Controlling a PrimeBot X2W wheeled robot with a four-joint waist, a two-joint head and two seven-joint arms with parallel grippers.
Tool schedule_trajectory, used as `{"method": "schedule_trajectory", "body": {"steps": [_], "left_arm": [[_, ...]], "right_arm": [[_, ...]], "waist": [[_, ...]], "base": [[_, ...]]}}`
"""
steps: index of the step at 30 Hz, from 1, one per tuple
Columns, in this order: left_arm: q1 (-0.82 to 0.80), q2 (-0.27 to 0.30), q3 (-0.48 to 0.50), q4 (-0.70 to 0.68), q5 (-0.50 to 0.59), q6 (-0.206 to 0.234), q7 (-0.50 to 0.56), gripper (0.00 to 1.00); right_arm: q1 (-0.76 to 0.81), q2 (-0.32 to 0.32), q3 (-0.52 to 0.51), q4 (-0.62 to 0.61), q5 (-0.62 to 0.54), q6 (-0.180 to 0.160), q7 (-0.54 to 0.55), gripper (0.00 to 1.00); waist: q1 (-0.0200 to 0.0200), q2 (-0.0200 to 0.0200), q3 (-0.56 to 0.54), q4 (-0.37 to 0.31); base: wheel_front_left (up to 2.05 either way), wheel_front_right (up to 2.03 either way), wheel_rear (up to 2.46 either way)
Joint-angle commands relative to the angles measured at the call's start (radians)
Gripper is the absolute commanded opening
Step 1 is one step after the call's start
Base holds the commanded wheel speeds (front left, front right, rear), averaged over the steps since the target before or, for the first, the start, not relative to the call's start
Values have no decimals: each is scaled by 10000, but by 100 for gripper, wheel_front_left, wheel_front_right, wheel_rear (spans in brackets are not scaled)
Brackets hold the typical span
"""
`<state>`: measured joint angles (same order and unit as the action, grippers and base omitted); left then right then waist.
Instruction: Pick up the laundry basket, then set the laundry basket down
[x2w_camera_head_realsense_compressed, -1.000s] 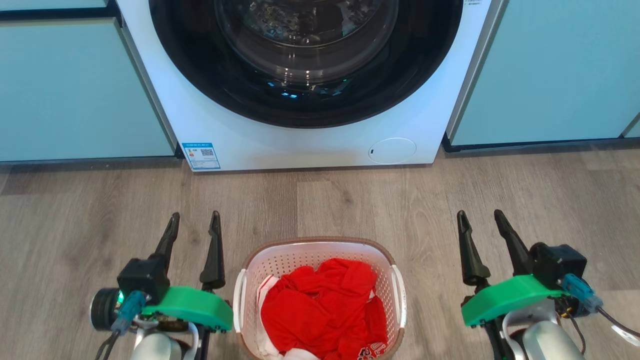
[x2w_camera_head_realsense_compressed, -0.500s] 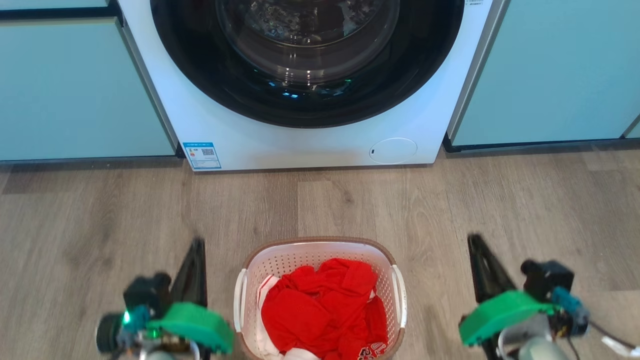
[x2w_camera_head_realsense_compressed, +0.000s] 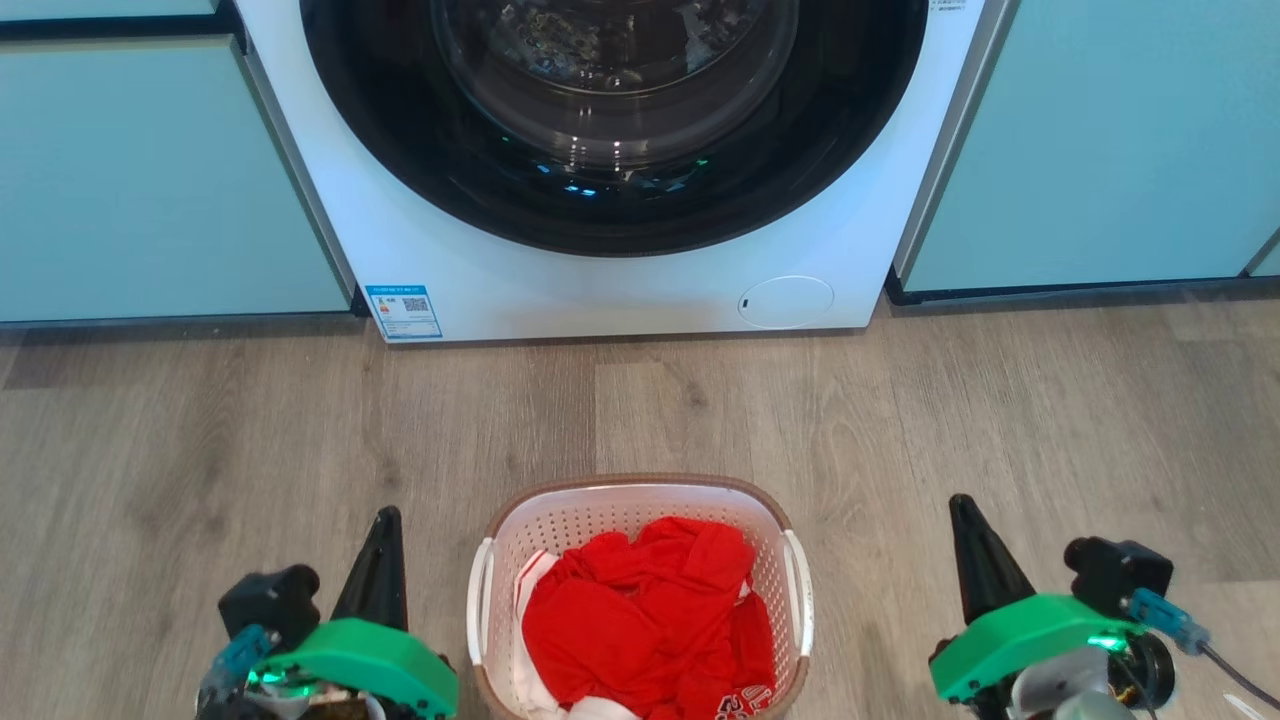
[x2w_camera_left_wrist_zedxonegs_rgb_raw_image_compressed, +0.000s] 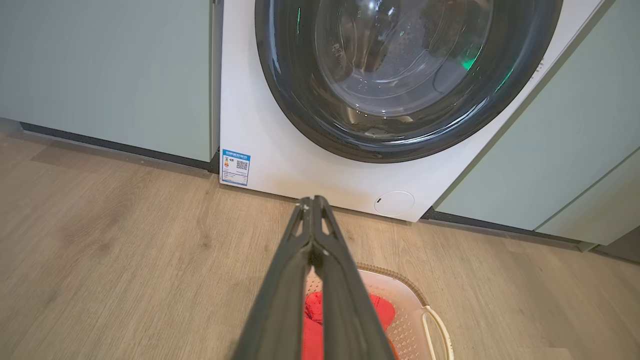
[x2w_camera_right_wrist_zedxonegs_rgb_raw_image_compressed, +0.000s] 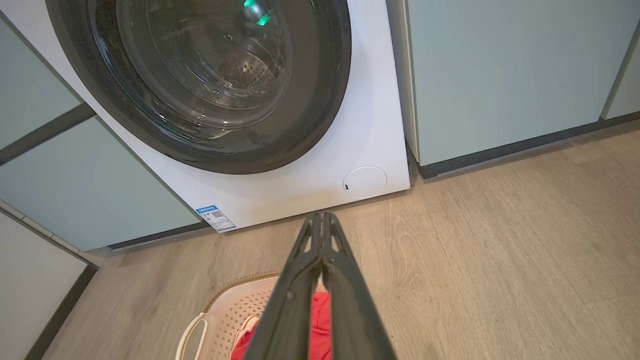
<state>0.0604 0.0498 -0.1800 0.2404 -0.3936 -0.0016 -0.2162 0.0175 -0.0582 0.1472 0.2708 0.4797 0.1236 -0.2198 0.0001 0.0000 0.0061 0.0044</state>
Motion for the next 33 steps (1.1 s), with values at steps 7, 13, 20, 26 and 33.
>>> {"method": "schedule_trajectory", "body": {"steps": [7, 13, 20, 26, 33], "left_arm": [[-572, 79, 308, -267, -858, -166, 185, 0], [-638, 98, 429, -246, -1536, -232, 340, 0], [-708, 115, 575, -234, -2319, -307, 523, 0], [-768, 127, 703, -220, -2990, -372, 684, 0], [-840, 139, 857, -202, -3769, -448, 874, 0]], "right_arm": [[-475, -105, -176, -326, 838, 12, 186, 0], [-517, -128, -270, -325, 1479, 15, 330, 0], [-566, -150, -386, -324, 2219, 19, 503, 0], [-608, -165, -491, -323, 2852, 23, 656, 0], [-657, -178, -619, -321, 3586, 27, 839, 0]], "waist": [[0, 0, -2, -3], [0, 0, -4, -5], [0, 0, -5, -8], [0, 0, -7, -10], [-1, 0, -9, -13]], "base": [[0, 0, 0], [0, 0, 0], [0, 0, 0], [0, 0, 0], [0, 0, 0]]}}
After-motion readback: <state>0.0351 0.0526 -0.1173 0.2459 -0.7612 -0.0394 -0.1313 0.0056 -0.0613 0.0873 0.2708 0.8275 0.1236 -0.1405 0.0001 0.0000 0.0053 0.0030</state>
